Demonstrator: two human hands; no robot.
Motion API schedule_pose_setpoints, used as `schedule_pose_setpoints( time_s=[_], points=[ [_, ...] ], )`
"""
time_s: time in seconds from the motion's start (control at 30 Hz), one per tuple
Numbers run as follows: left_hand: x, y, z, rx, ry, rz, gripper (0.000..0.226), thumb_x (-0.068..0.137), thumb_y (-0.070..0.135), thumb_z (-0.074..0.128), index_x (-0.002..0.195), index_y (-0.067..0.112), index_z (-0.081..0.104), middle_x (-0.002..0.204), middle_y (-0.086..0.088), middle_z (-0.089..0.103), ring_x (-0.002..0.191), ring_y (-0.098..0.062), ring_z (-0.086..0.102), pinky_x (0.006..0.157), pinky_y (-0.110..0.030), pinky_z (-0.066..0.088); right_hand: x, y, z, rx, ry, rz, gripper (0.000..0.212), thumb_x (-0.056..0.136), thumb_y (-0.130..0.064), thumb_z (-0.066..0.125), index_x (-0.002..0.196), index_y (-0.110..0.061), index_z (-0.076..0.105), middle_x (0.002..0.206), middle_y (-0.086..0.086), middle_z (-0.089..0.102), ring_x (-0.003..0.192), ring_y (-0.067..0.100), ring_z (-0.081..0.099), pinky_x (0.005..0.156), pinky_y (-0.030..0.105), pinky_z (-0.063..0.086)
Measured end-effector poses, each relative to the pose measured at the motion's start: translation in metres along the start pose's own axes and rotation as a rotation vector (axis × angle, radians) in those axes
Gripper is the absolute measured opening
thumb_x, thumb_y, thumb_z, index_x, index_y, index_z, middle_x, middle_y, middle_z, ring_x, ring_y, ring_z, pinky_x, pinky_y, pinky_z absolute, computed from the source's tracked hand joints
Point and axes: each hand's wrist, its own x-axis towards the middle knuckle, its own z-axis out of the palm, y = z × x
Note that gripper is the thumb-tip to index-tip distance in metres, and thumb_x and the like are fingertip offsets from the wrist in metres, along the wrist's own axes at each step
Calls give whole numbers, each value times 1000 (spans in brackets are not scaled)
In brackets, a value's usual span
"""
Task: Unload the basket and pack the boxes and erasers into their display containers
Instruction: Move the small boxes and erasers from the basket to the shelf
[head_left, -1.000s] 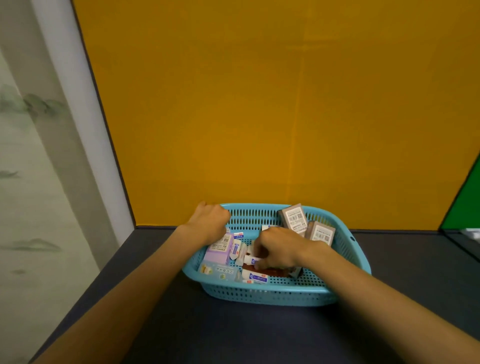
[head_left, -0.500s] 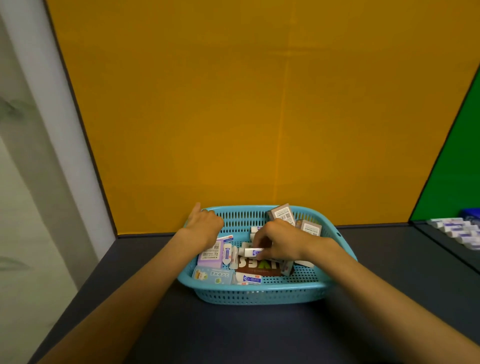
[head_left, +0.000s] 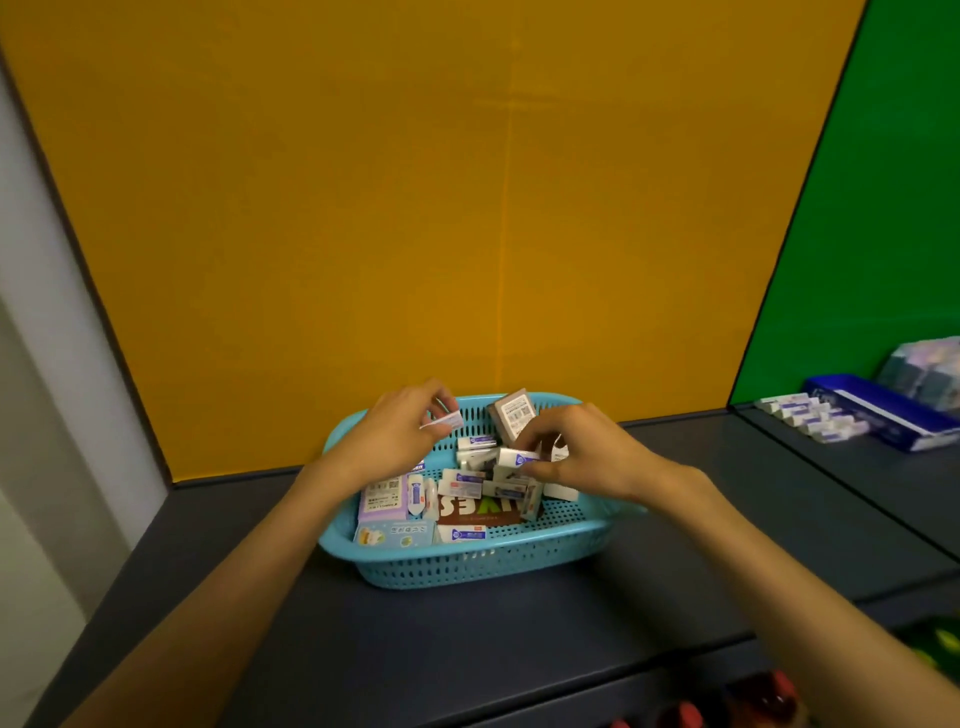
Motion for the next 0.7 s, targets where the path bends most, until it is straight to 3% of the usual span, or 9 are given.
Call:
schedule_pose_setpoints(
  time_s=[0.2, 0.43, 0.53, 0.7],
  points=[
    [-13, 47, 4, -188, 2, 121, 18, 95, 24, 65, 112, 27, 61, 106, 11, 65, 95, -2, 60, 82, -29, 53, -44, -4, -29, 41, 99, 53, 18, 84, -25, 78, 102, -23, 76, 94, -14, 71, 80, 1, 62, 71, 21, 48],
    [-11, 107, 45, -292, -77, 275, 13, 93, 24, 69, 106, 26, 67, 100, 12, 68, 90, 2, 59, 76, -12, 46, -116, 27, -50, 36, 187, 176, 18, 86, -19, 76, 104, -21, 76, 92, -11, 68, 82, 4, 61, 74, 26, 51],
    [-5, 138, 69, -276, -123, 311, 14, 93, 28, 69, 106, 30, 66, 99, 16, 68, 93, 4, 60, 79, -14, 49, -153, 50, -59, 20, 207, 218, 20, 87, -19, 75, 107, -21, 75, 96, -10, 66, 86, 4, 62, 77, 28, 52],
    [5, 196, 117, -298, -151, 344, 18, 90, 17, 70, 104, 27, 67, 96, 13, 70, 89, -1, 64, 79, -19, 52, -216, 94, -78, 19, 215, 314, 21, 89, -25, 74, 110, -23, 73, 101, -10, 65, 91, 6, 61, 82, 34, 52]
  ],
)
